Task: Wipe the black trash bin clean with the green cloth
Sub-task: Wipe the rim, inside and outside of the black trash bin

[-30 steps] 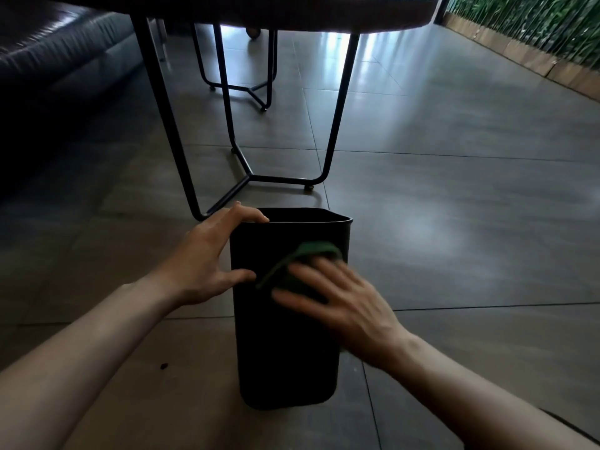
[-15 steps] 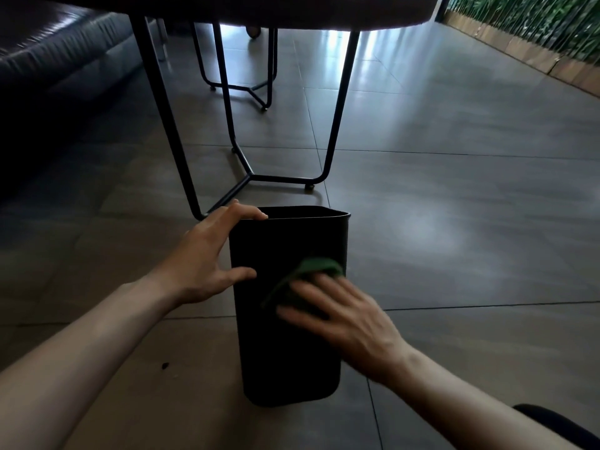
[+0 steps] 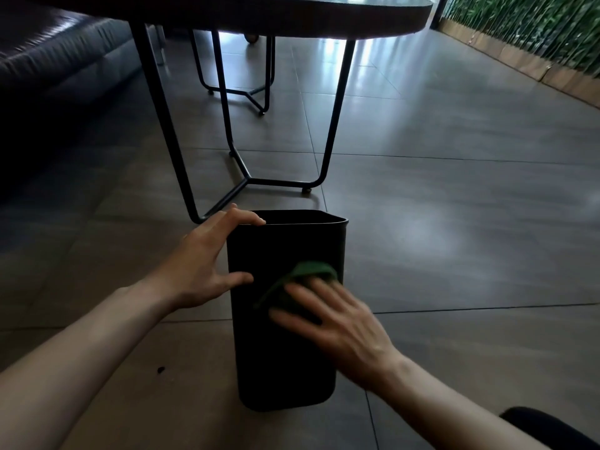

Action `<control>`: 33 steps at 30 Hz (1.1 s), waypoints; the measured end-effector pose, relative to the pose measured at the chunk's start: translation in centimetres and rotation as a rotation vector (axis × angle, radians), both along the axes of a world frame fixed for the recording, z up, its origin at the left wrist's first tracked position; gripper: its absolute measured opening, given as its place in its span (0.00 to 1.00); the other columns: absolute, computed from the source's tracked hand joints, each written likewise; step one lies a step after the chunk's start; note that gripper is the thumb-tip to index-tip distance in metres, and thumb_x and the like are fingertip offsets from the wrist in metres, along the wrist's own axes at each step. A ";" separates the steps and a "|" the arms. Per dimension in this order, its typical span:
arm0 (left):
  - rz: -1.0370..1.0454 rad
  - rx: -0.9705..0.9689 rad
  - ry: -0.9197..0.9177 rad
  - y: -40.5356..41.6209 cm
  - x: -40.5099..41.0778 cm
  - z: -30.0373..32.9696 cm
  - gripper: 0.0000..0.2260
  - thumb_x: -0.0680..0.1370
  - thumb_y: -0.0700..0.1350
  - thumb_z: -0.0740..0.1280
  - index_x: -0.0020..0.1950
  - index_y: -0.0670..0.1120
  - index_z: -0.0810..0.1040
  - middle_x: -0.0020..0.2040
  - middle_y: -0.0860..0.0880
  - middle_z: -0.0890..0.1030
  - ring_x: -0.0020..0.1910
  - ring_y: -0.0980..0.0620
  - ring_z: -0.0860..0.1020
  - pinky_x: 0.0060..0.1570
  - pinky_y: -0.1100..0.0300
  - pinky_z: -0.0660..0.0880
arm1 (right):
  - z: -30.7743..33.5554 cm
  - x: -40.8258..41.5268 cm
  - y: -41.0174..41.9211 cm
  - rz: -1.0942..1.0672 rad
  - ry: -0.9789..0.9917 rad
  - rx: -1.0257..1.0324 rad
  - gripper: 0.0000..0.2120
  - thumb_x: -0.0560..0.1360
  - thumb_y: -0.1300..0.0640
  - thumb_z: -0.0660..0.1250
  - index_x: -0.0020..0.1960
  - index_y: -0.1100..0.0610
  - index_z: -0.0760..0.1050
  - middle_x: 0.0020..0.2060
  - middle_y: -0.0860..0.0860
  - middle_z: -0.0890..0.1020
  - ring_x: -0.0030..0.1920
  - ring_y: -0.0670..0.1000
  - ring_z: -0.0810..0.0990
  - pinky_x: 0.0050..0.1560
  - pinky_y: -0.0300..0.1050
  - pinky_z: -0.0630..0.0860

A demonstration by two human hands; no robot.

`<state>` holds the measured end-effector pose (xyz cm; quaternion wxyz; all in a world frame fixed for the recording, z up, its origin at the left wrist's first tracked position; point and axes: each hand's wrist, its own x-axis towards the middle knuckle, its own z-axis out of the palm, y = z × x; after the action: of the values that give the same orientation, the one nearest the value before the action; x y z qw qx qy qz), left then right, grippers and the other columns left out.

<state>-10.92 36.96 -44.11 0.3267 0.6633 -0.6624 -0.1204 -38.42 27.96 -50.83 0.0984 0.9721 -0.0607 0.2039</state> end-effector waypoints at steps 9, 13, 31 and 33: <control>0.013 -0.006 -0.005 0.0 0.0 0.0 0.36 0.66 0.47 0.81 0.65 0.68 0.67 0.67 0.72 0.69 0.78 0.63 0.58 0.71 0.59 0.61 | -2.0 0.2 1.6 0.117 0.076 -0.061 0.23 0.83 0.58 0.64 0.76 0.47 0.68 0.74 0.56 0.70 0.72 0.61 0.71 0.72 0.57 0.69; 0.001 0.005 0.005 -0.1 -0.1 -0.1 0.36 0.66 0.48 0.81 0.65 0.68 0.67 0.67 0.70 0.69 0.78 0.63 0.58 0.71 0.59 0.60 | -2.6 -1.4 2.0 0.192 0.167 -0.113 0.23 0.83 0.60 0.63 0.76 0.47 0.69 0.73 0.54 0.72 0.69 0.59 0.73 0.70 0.55 0.71; 0.002 0.022 0.033 -0.3 -0.2 0.3 0.35 0.67 0.46 0.81 0.66 0.66 0.68 0.67 0.68 0.70 0.77 0.65 0.58 0.72 0.58 0.60 | 0.6 1.2 -0.7 -0.050 -0.080 0.041 0.22 0.86 0.55 0.58 0.79 0.45 0.66 0.75 0.56 0.69 0.74 0.62 0.69 0.75 0.58 0.67; 0.006 0.023 0.047 -0.4 -0.3 0.4 0.35 0.67 0.47 0.81 0.67 0.65 0.68 0.69 0.62 0.72 0.78 0.62 0.59 0.73 0.56 0.60 | 1.6 2.3 -1.5 -0.161 -0.155 0.101 0.25 0.84 0.51 0.64 0.80 0.44 0.64 0.78 0.56 0.66 0.78 0.62 0.64 0.78 0.60 0.65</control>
<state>-11.17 36.59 -43.72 0.3349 0.6661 -0.6510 -0.1424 -36.12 26.47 -49.21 0.0606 0.9491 -0.1563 0.2666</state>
